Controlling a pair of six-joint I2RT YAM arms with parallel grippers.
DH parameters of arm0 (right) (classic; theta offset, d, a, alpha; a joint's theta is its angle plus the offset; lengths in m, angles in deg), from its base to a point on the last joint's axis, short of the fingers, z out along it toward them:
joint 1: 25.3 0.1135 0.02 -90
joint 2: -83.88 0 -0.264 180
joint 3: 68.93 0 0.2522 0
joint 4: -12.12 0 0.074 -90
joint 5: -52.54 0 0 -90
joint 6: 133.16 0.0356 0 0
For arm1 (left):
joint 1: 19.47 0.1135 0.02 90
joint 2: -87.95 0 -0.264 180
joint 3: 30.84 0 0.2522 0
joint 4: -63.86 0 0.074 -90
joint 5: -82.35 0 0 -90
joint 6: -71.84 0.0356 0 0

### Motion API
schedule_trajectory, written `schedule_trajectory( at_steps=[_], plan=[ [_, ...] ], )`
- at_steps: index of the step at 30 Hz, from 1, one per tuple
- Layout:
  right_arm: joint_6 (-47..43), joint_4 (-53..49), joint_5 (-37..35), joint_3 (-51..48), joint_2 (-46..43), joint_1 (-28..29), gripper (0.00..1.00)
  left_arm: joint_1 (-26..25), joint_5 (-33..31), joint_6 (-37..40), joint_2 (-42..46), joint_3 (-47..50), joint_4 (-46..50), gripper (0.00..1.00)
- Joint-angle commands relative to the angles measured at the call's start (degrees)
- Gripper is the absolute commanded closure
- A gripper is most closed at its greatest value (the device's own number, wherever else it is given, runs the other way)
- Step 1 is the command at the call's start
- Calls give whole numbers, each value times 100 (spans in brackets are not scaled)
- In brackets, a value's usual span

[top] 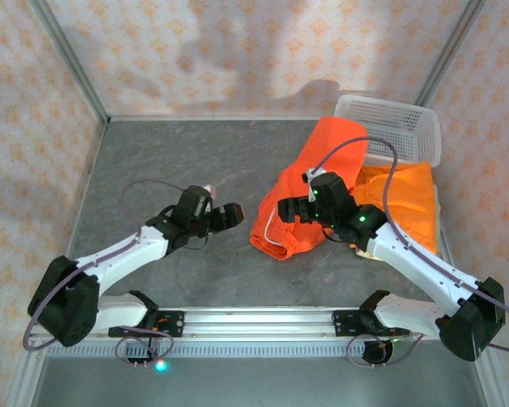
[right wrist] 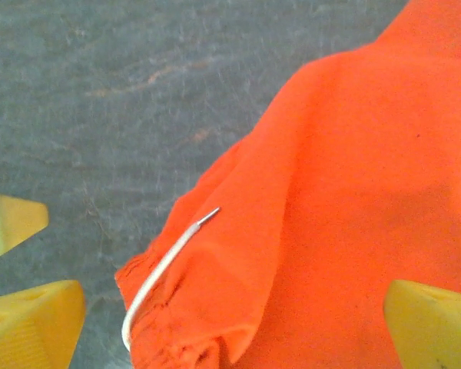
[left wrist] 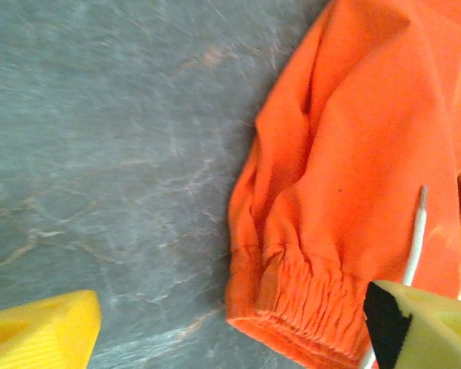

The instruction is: Fold and stack the shorts

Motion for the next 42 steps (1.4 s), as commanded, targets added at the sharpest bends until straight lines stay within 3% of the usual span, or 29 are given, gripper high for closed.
schedule_trajectory(
  at_steps=[1,8,16,29,32,37,42],
  plan=[
    [62,-132,-27,-134,-349,6,0,-229,314,-178,-322,-183,-210,14],
    [119,-72,-701,-304,-642,-3,0,-670,447,-410,-1202,-576,-411,22],
    [186,37,-806,-462,-645,-3,0,-1046,463,-357,-1877,-1229,-282,40],
    [90,-27,-891,-516,-686,-3,0,-1083,224,-196,-1981,-1463,106,100],
    [95,-7,-925,-523,-713,-3,0,-1060,-166,19,-1619,-1602,530,100],
    [61,-15,-990,-472,-721,-16,0,-579,-658,372,-688,-1832,1321,100],
    [9,15,-1024,-395,-721,-53,0,630,-820,851,469,-2172,2230,100]
  ],
)
